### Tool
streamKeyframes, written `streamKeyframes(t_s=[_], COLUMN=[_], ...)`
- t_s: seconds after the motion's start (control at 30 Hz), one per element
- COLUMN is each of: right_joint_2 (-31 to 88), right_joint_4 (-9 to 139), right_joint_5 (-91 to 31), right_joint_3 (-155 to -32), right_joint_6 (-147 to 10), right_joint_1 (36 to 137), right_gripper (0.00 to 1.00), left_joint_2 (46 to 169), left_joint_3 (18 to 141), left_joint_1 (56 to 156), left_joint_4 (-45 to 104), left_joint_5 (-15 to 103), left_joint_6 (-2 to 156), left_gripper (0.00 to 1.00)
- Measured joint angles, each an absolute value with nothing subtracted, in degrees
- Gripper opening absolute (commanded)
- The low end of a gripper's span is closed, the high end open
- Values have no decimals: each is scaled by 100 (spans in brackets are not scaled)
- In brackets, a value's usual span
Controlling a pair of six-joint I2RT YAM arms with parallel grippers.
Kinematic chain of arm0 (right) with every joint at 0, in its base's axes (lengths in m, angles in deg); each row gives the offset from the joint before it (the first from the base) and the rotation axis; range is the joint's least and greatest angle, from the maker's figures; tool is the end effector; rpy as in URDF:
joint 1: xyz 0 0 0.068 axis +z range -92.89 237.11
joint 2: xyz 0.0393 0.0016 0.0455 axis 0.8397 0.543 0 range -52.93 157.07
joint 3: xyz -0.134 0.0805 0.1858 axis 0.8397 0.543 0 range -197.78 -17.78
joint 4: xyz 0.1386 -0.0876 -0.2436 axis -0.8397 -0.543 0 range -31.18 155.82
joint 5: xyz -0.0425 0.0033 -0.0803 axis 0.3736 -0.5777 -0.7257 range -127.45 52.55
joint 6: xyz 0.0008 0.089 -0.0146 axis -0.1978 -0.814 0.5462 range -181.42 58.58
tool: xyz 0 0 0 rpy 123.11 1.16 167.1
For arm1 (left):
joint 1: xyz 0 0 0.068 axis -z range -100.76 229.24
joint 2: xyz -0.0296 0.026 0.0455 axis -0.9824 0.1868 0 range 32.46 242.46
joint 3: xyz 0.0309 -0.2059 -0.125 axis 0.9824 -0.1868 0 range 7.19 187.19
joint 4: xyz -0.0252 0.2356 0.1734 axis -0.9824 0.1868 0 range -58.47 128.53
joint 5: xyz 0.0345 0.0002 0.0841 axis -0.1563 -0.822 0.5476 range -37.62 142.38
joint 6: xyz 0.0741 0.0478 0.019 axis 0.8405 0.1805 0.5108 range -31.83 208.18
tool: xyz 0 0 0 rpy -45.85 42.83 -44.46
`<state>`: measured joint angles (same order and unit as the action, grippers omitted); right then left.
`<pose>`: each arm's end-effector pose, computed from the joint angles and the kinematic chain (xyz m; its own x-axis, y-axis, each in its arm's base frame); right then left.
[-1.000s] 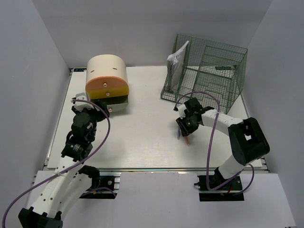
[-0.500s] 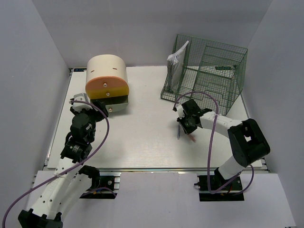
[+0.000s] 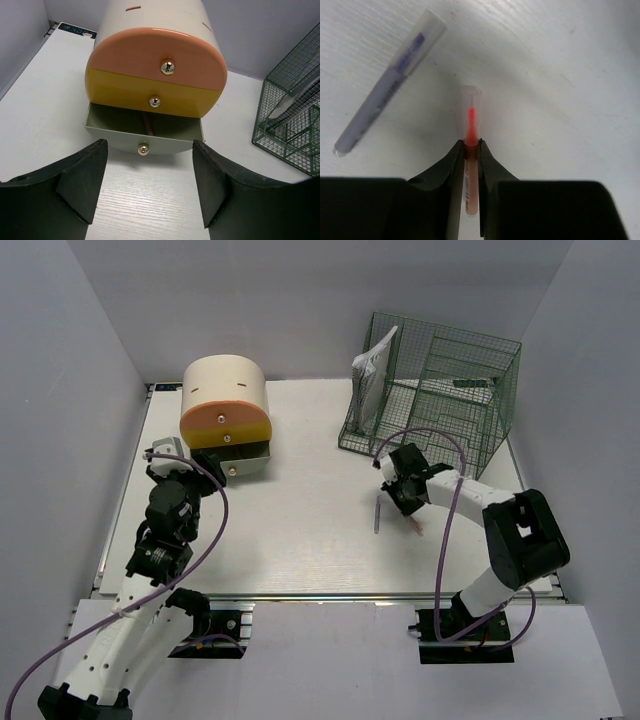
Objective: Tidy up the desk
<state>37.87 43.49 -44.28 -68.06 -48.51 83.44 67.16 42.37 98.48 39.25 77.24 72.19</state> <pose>0.3131 0.1443 0.0736 -0.6898 -0.5889 -0.4212 -0.5601 0.8027 -0.2050 0.2501 -0.0514 0.2899 -0.0884 -0.2338 -0.9683 -0.1238 0.9671 -0.2222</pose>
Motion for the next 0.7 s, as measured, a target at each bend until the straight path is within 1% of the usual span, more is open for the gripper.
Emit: streamKeyframes(t_s=[0.1, 0.17, 0.2, 0.33, 0.5, 0.6, 0.7], right_joint_2=[3534, 3282, 3201, 3208, 4006, 4720, 5746], right_joint_4=[3980, 3816, 3798, 3785, 3722, 3676, 3602], right_joint_5=[-4319, -4028, -3888, -3377, -2833, -2618, -2264], right_joint_3=[-7094, -7479, -7687, -8648, -9752, -10526, -11914], right_joint_6=[-4547, -4204, -4025, -3142, -2165, -1857, -1688], right_joint_1=[8271, 8304, 8339, 8687, 9244, 9502, 9762], right_gripper=[0, 0, 0, 0, 0, 0, 0], left_joint_2=[6676, 6639, 6620, 6401, 5946, 5597, 5243], left_joint_3=[4237, 4237, 4237, 4215, 4079, 3950, 3826], left_joint_1=[9848, 9848, 9848, 9848, 9848, 9848, 9848], left_joint_4=[3923, 3923, 3919, 3860, 3726, 3641, 3547], left_joint_5=[7685, 7573, 7512, 7307, 7311, 7444, 7591], left_joint_6=[7219, 7251, 7289, 7420, 7533, 7575, 7614], left_gripper=[73, 68, 59, 42, 42, 44, 44])
